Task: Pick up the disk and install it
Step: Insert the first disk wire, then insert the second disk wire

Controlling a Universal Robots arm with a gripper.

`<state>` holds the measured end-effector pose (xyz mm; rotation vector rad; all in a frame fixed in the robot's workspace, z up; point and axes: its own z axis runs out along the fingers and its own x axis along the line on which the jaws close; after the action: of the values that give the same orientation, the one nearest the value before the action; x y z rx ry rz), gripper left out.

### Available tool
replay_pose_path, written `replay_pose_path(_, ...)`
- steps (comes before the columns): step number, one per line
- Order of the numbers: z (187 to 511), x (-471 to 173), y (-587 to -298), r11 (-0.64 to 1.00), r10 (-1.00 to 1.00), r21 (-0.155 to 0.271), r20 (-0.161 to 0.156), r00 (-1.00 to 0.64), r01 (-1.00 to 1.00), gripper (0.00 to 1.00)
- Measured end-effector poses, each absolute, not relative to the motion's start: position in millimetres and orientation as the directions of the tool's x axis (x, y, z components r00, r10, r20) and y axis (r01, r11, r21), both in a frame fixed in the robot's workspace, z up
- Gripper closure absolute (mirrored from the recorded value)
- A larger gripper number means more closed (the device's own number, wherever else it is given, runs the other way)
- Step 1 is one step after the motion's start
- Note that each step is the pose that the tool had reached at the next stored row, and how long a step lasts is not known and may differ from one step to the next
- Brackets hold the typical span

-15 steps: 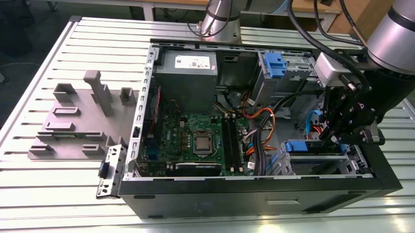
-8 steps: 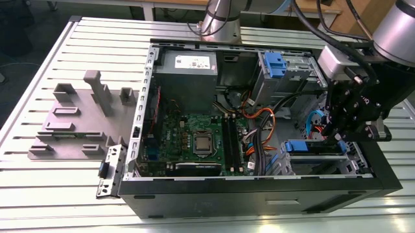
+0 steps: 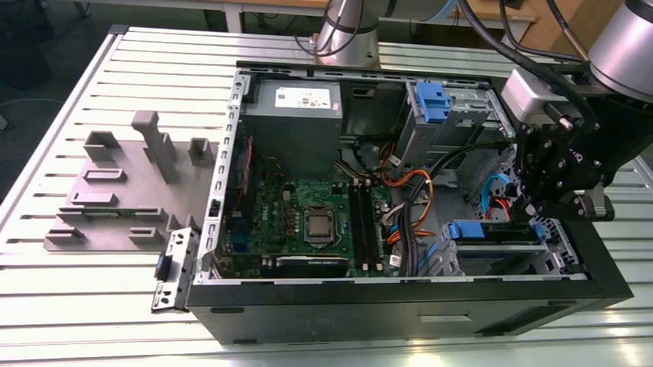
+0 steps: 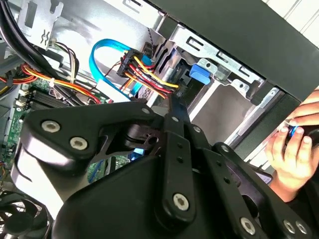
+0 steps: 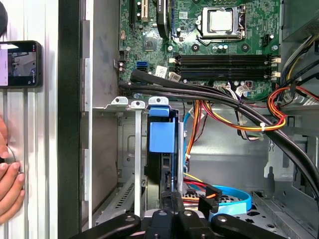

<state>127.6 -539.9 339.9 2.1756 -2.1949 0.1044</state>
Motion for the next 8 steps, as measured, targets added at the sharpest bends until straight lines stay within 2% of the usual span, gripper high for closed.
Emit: replay_pose_path(8, 340.7, 127.2, -539.9, 0.008, -0.997, -0.013, 0.083, -0.009, -1.000, 0.89)
